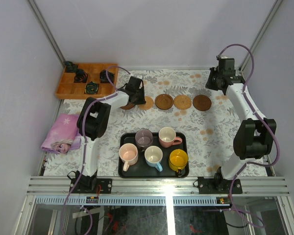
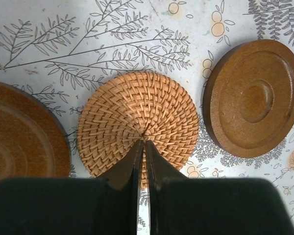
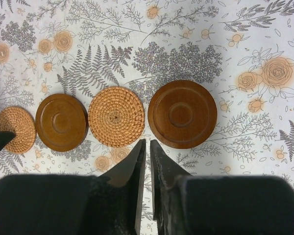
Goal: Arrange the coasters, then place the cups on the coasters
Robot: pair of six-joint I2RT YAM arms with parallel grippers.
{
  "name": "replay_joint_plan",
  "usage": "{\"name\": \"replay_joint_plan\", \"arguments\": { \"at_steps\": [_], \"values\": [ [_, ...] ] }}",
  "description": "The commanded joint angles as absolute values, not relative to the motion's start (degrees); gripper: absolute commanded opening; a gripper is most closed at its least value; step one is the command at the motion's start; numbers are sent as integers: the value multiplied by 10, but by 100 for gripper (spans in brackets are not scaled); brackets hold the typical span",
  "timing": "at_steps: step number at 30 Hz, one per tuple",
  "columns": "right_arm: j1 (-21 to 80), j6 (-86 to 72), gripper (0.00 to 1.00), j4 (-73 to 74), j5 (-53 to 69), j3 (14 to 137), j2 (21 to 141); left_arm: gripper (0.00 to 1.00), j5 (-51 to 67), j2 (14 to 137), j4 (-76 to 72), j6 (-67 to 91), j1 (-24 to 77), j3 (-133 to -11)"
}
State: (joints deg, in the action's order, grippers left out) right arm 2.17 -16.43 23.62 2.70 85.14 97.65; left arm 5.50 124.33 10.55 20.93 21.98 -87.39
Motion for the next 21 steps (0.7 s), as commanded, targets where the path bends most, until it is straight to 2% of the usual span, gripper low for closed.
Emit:
{"name": "replay_joint_plan", "arguments": {
  "at_steps": [1, 10, 16, 21],
  "values": [
    [19, -161, 18, 224, 38, 850, 935, 4, 27, 1218, 118, 199, 217, -880],
    [20, -154, 38, 213, 53, 823, 917, 7, 60, 1164, 96, 200, 215, -897],
    [21, -147, 41, 215, 89, 785, 889, 8, 78, 1122, 87, 202, 215, -879],
    [39, -143, 42, 221, 113, 716, 824, 8, 81, 1061, 60, 210, 215, -803]
  ]
}}
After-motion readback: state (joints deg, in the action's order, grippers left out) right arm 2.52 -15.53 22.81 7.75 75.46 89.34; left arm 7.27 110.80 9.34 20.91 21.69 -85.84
